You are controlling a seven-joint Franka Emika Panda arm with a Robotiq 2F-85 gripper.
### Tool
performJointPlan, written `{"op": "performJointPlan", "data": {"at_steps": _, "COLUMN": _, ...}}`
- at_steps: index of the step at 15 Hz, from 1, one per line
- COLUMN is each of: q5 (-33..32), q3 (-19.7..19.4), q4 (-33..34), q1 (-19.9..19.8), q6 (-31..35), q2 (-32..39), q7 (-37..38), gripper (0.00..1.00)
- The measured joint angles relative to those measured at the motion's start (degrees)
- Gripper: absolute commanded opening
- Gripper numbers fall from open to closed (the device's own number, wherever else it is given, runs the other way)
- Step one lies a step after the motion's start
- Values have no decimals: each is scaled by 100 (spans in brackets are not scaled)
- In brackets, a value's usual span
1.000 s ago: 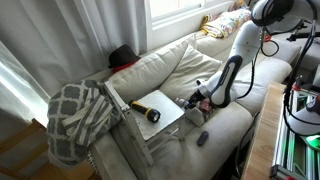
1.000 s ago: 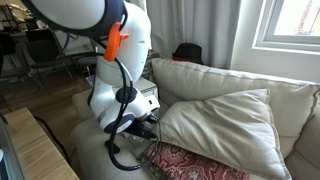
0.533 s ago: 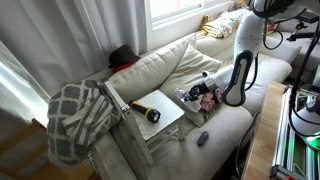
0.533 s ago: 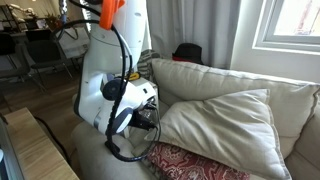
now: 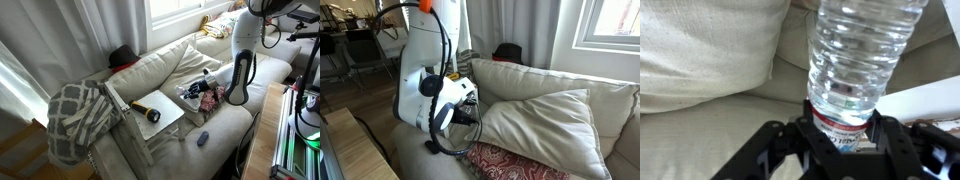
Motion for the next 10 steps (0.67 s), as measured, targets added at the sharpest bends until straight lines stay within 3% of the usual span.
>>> {"op": "performJointPlan", "data": {"at_steps": 6, "q5": -297, "q3": -298, "q4": 225, "q1": 468, "q6": 888, "q2": -101, "q7": 254, "gripper": 24}}
{"op": "performJointPlan", "data": {"at_steps": 10, "q5": -934, "q3": 53, "q4": 390, "q1": 67, "q6": 819, "q2": -284, "q7": 172, "gripper": 24}}
